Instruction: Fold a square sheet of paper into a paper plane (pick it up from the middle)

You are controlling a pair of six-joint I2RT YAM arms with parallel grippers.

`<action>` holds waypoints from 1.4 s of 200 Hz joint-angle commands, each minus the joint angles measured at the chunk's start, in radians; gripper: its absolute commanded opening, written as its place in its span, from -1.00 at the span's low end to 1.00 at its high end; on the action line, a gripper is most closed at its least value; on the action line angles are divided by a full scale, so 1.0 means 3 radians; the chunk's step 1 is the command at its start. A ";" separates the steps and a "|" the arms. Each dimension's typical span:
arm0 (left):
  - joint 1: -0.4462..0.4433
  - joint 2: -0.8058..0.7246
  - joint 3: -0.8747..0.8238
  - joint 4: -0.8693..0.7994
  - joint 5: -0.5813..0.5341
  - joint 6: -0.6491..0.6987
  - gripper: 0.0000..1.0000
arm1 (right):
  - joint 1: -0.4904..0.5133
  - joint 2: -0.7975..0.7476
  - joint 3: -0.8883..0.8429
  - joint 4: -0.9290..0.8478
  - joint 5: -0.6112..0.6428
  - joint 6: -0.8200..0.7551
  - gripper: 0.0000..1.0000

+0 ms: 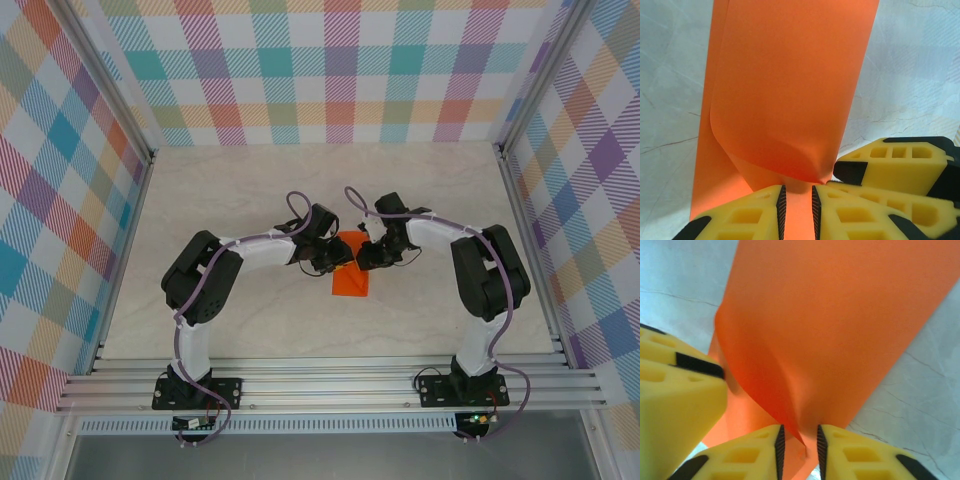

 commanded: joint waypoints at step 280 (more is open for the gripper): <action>-0.0046 0.0027 0.0092 -0.0009 0.0008 -0.0040 -0.54 | -0.0101 -0.0657 -0.0982 0.1086 -0.0564 0.0886 -0.80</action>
